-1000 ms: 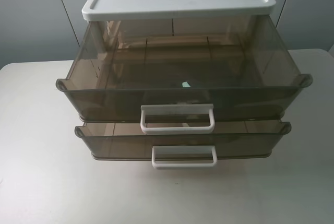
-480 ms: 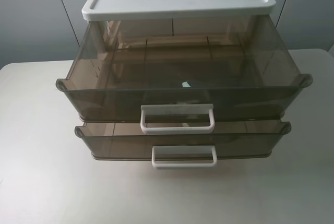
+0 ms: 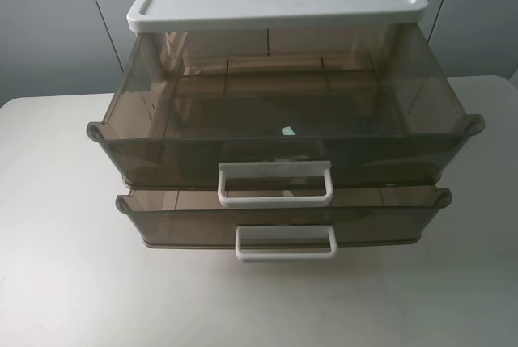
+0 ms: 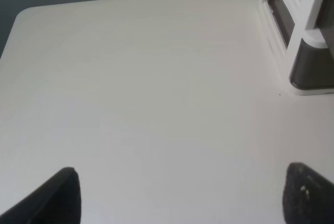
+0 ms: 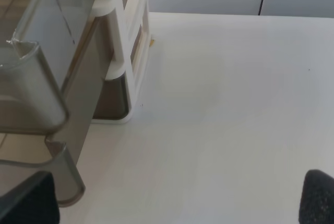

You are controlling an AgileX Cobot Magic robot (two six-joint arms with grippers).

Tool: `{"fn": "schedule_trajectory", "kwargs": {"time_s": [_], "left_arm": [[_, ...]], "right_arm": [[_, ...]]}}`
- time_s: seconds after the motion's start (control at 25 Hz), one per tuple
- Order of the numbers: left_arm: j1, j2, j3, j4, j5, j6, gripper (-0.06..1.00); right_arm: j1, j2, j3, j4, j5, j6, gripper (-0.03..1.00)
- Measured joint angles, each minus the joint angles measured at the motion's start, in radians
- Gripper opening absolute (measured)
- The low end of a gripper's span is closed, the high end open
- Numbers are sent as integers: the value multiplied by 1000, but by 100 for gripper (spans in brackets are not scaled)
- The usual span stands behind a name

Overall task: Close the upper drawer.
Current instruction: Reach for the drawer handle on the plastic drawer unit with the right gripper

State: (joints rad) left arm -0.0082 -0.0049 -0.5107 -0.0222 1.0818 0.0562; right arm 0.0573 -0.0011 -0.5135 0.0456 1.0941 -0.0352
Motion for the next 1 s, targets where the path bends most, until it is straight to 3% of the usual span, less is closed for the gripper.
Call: {"fn": "schedule_trajectory", "kwargs": {"time_s": [0.6,1.0], "left_arm": [[0,0,0,0,0,0,74],[0,0,0,0,0,0,74]], "right_arm": [[0,0,0,2,0,0,70],[0,42,-46,130,-22,35,70]]}}
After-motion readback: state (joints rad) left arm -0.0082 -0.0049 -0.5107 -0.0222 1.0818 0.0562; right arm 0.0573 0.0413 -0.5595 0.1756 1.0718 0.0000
